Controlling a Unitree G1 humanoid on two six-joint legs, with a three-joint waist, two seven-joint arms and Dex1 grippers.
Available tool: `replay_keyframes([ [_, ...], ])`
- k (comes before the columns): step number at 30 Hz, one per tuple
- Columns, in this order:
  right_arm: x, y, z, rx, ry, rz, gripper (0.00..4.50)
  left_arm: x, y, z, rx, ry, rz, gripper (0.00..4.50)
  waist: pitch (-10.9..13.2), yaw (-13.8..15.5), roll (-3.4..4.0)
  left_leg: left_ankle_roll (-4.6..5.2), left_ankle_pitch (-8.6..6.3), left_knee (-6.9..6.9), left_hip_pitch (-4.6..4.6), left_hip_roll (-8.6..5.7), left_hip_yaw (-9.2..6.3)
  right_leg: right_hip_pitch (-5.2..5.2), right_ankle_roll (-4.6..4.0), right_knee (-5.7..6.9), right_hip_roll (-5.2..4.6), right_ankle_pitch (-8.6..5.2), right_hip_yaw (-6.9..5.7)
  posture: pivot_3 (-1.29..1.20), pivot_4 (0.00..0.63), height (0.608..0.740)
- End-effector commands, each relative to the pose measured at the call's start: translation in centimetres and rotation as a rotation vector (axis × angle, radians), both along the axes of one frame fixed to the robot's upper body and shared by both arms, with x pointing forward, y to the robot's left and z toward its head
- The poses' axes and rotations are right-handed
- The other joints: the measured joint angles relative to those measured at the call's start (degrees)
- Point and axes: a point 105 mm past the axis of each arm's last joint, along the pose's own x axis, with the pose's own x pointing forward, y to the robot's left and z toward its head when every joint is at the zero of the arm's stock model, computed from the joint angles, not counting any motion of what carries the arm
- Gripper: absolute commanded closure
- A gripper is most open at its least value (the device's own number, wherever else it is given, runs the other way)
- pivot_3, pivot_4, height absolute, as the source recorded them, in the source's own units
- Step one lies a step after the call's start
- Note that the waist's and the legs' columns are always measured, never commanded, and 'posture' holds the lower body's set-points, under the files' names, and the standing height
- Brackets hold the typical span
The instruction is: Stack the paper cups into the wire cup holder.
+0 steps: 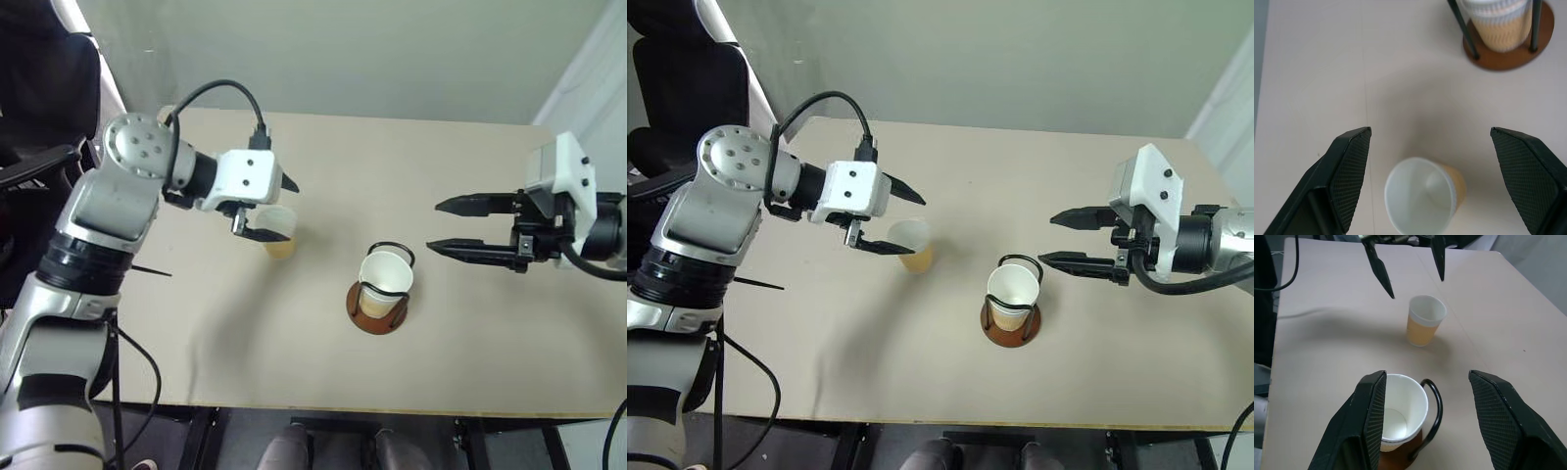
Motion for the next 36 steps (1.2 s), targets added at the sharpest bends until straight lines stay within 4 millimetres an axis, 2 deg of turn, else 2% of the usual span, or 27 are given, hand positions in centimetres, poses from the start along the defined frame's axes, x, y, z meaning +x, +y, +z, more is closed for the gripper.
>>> replay_keyframes([
  [1,-0.2,0.2,0.8,-0.006,-0.036,0.024,1.79,1.2,1.3,0.0,0.087,-0.112,0.07,0.32,0.0,-0.1,0.0,0.01,0.0,0.0,0.01,0.0,0.0,0.0,0.0,0.0,0.0,0.0,0.01,0.0,0.15,0.74],
  [7,-0.2,0.2,0.7,-0.01,-0.03,0.028,1.79,3.1,3.8,-1.3,0.192,-0.162,0.173,0.32,0.0,-0.3,0.0,0.0,-0.01,-0.06,0.02,0.01,0.0,-0.03,-0.01,0.03,0.0,0.0,0.0,0.0,0.15,0.74],
  [11,-0.2,0.2,0.6,-0.014,-0.025,0.031,1.79,3.8,4.4,-2.4,0.22,-0.149,0.199,0.32,0.0,-0.2,0.0,0.0,-0.01,-0.06,0.0,0.0,0.0,-0.04,-0.01,0.01,0.0,0.0,0.01,0.0,0.15,0.74],
  [23,-0.2,-0.1,0.6,-0.04,-0.029,0.025,1.79,3.3,3.1,-3.7,0.158,-0.06,0.156,0.32,0.0,-0.3,0.0,0.0,-0.01,-0.07,-0.02,0.0,0.0,-0.06,-0.01,0.02,0.0,0.0,0.01,0.0,0.15,0.74],
  [27,-0.1,-0.2,0.5,-0.044,-0.031,0.021,1.79,3.7,3.6,-4.6,0.16,-0.037,0.184,0.32,0.0,-0.2,0.0,0.0,-0.01,-0.07,-0.03,0.0,0.0,-0.06,-0.01,0.02,0.0,0.0,0.01,0.0,0.15,0.74],
  [36,-0.1,-0.2,0.4,-0.046,-0.038,0.021,1.79,3.7,3.4,-6.2,0.171,0.011,0.173,0.32,0.0,-0.2,0.0,0.0,-0.01,-0.07,-0.03,0.0,0.0,-0.07,-0.01,0.02,0.0,0.0,0.01,0.0,0.15,0.74],
])
